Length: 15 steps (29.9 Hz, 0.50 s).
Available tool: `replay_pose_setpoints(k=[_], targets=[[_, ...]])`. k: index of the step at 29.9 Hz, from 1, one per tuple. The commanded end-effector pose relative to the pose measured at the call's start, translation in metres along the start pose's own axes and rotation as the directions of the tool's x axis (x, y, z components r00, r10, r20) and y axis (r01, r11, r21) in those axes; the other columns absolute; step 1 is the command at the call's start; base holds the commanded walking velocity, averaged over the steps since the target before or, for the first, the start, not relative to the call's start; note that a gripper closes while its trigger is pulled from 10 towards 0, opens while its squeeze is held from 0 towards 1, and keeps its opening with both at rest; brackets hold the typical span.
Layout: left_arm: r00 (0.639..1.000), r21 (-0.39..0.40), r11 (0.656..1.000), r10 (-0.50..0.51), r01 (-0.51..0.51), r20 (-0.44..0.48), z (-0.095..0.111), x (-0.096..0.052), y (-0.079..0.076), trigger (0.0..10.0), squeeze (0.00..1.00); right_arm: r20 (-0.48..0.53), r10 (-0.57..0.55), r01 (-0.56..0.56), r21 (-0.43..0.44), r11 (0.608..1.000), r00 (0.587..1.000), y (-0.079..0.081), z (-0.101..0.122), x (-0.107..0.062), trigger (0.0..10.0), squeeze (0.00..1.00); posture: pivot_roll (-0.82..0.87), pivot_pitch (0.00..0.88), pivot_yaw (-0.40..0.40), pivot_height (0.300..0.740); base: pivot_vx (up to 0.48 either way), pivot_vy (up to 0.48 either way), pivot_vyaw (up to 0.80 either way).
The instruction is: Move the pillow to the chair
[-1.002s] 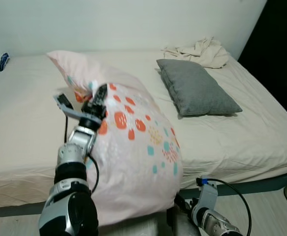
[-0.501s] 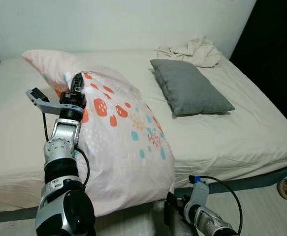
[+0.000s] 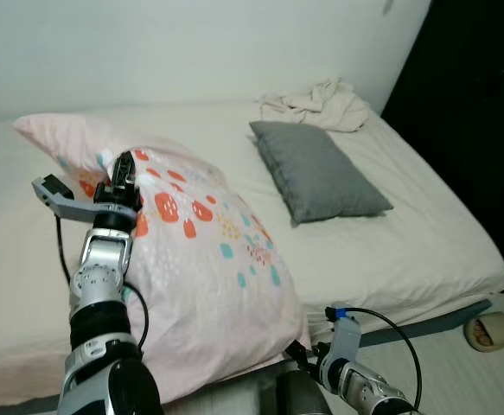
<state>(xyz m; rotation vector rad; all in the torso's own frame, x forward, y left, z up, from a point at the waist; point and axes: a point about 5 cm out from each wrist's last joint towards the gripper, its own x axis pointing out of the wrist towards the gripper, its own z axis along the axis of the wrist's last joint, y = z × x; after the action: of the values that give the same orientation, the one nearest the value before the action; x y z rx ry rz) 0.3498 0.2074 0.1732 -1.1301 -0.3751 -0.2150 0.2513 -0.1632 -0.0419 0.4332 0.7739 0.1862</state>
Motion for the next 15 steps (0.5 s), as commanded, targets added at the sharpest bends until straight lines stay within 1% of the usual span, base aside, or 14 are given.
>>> replay_pose_setpoints(k=[1,2,3,7,10,11,12,14,15], targets=[[0.994,0.05,0.993,-0.104,0.103,0.014,0.004,-0.002,-0.013,0.0,0.0,-0.028,0.006,-0.006,0.003,1.0,1.0,0.0,-0.008,-0.001,10.0,0.0,-0.1,0.094,-0.03,0.653,0.0,0.0,0.0],[0.994,0.043,0.993,-0.111,0.111,0.006,0.002,-0.007,-0.012,0.0,0.0,-0.029,0.008,-0.008,0.002,1.0,1.0,0.001,-0.009,-0.001,10.0,0.0,-0.1,0.094,-0.03,0.658,0.0,0.0,0.0],[0.994,0.043,0.993,-0.111,0.111,0.006,0.002,-0.007,-0.012,0.0,0.0,-0.029,0.008,-0.008,0.002,1.0,1.0,0.001,-0.009,-0.001,10.0,0.0,-0.1,0.094,-0.03,0.658,0.0,0.0,0.0],[0.993,0.015,0.993,-0.116,0.116,0.002,0.003,-0.022,-0.005,0.0,0.0,-0.035,0.012,-0.012,0.002,1.0,0.999,0.001,-0.011,-0.001,10.0,0.0,-0.1,0.1,-0.034,0.678,0.0,0.0,0.0],[0.993,0.012,0.993,-0.115,0.115,0.001,0.005,-0.028,-0.002,0.0,0.0,-0.037,0.014,-0.014,0.002,1.0,0.999,0.001,-0.012,-0.001,10.0,0.0,-0.09,0.103,-0.037,0.688,0.0,0.0,0.0],[0.993,0.015,0.993,-0.116,0.116,-0.006,0.006,-0.031,0.0,0.0,0.0,-0.038,0.015,-0.015,0.001,1.0,0.999,0.001,-0.012,-0.001,10.0,0.0,-0.09,0.104,-0.037,0.693,0.0,0.0,0.0],[0.993,0.015,0.993,-0.116,0.116,-0.006,0.006,-0.031,0.0,0.0,0.0,-0.038,0.015,-0.015,0.001,1.0,0.999,0.001,-0.012,-0.001,10.0,0.0,-0.09,0.104,-0.037,0.693,0.0,0.0,0.0],[0.994,0.07,0.992,-0.098,0.101,-0.052,0.005,-0.039,0.008,0.0,0.0,-0.037,0.023,-0.024,-0.009,1.0,0.999,0.002,-0.012,-0.001,10.0,0.0,-0.09,0.104,-0.037,0.703,0.0,0.0,0.0],[0.994,0.07,0.992,-0.098,0.101,-0.052,0.005,-0.039,0.008,0.0,0.0,-0.037,0.023,-0.024,-0.009,1.0,0.999,0.002,-0.012,-0.001,10.0,0.0,-0.09,0.104,-0.037,0.703,0.0,0.0,0.0]])
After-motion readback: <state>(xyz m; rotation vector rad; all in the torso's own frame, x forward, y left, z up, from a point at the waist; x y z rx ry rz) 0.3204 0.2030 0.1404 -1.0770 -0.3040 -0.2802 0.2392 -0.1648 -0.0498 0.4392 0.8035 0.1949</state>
